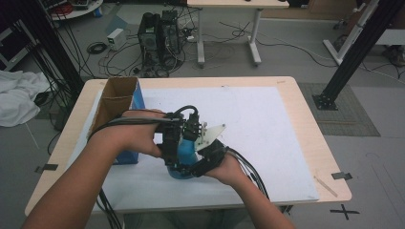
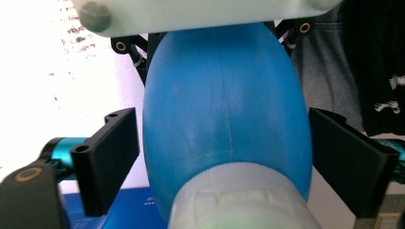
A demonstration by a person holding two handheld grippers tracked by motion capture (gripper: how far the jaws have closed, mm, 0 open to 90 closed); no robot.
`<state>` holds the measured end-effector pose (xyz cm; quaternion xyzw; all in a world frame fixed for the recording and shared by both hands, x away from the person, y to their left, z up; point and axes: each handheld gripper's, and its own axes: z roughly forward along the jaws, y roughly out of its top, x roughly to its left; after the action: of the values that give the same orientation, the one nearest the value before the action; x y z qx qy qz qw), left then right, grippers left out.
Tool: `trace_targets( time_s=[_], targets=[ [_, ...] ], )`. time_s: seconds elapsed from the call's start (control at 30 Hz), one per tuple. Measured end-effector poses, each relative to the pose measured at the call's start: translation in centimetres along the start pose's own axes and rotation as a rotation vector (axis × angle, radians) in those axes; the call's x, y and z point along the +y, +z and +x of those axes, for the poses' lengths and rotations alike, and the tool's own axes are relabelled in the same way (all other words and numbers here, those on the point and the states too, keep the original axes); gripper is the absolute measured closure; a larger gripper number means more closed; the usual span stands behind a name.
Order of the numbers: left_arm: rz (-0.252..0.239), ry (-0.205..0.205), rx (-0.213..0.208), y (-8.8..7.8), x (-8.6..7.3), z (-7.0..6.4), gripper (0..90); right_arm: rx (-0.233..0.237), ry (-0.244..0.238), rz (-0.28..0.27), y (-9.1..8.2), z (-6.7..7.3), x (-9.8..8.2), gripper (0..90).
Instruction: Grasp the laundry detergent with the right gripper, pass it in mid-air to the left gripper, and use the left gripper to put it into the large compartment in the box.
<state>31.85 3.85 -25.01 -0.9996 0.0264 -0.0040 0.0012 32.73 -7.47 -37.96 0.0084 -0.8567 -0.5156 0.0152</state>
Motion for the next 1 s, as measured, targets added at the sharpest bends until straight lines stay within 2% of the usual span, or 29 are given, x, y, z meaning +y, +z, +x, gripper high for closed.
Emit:
trace_targets(
  time_s=[0.1, 0.13, 0.17, 0.2, 0.3, 0.33, 0.37, 0.43, 0.57, 0.63, 0.67, 0.7, 0.73, 0.77, 0.8, 0.87, 0.9, 1.0],
  targets=[
    [-0.002, 0.005, 0.007, 0.04, 0.08, 0.01, 14.6, 0.006, 0.018, 0.006, -0.05, 0.19, 0.06, 43.9],
    [-0.003, 0.017, 0.023, 0.00, 0.12, 0.09, 14.6, 0.007, 0.019, 0.007, -0.07, 0.20, 0.08, 43.9],
    [-0.003, 0.010, 0.012, 0.05, 0.13, 0.03, 14.6, 0.002, -0.008, 0.013, -0.14, 0.03, 0.06, 43.9],
    [-0.003, 0.020, 0.035, 0.00, 0.18, 0.10, 14.7, -0.001, -0.020, 0.008, -0.12, -0.03, 0.05, 43.9],
    [0.001, 0.017, 0.033, 0.02, 0.23, -0.02, 17.2, 0.002, -0.013, 0.010, -0.11, 0.10, 0.07, 43.9],
    [0.001, 0.029, 0.049, -0.05, 0.27, 0.04, 17.5, -0.008, -0.048, -0.003, -0.04, -0.13, 0.10, 43.9],
    [0.000, 0.014, 0.027, -0.04, 0.25, -0.03, 17.9, -0.006, -0.043, -0.001, -0.05, -0.09, 0.10, 43.9],
    [0.005, 0.014, 0.032, -0.02, 0.27, -0.06, 19.1, 0.009, -0.006, 0.016, -0.16, 0.20, 0.09, 44.0],
    [0.012, 0.013, 0.043, -0.05, 0.30, -0.02, 20.9, -0.003, -0.029, 0.011, -0.15, 0.04, 0.09, 44.0],
    [0.009, 0.016, 0.043, -0.08, 0.32, -0.03, 21.4, 0.001, -0.025, 0.015, -0.18, 0.04, 0.10, 44.0],
    [0.009, 0.026, 0.061, -0.18, 0.38, -0.02, 21.8, 0.004, -0.021, 0.015, -0.19, 0.06, 0.10, 44.0],
    [0.008, 0.028, 0.053, -0.20, 0.41, -0.03, 23.2, 0.002, -0.010, 0.009, -0.17, 0.13, 0.10, 44.0],
    [0.010, 0.007, 0.027, -0.16, 0.39, -0.24, 24.2, 0.000, -0.021, 0.011, -0.18, 0.06, 0.09, 44.0],
    [0.011, 0.022, 0.049, -0.23, 0.47, -0.19, 24.3, 0.000, -0.013, 0.006, -0.16, 0.11, 0.11, 44.0],
    [0.011, 0.030, 0.059, -0.26, 0.53, -0.15, 24.5, -0.001, -0.024, 0.009, -0.19, 0.05, 0.10, 44.0],
    [0.016, 0.028, 0.051, -0.21, 0.60, -0.21, 25.0, 0.004, -0.019, 0.008, -0.24, 0.05, 0.11, 44.0],
    [0.016, 0.007, 0.029, -0.15, 0.59, -0.35, 25.0, 0.002, -0.020, 0.005, -0.26, 0.03, 0.11, 44.0],
    [0.018, 0.006, 0.026, -0.19, 0.63, -0.35, 27.1, -0.001, -0.014, -0.007, -0.28, 0.03, 0.14, 44.0]
  ],
)
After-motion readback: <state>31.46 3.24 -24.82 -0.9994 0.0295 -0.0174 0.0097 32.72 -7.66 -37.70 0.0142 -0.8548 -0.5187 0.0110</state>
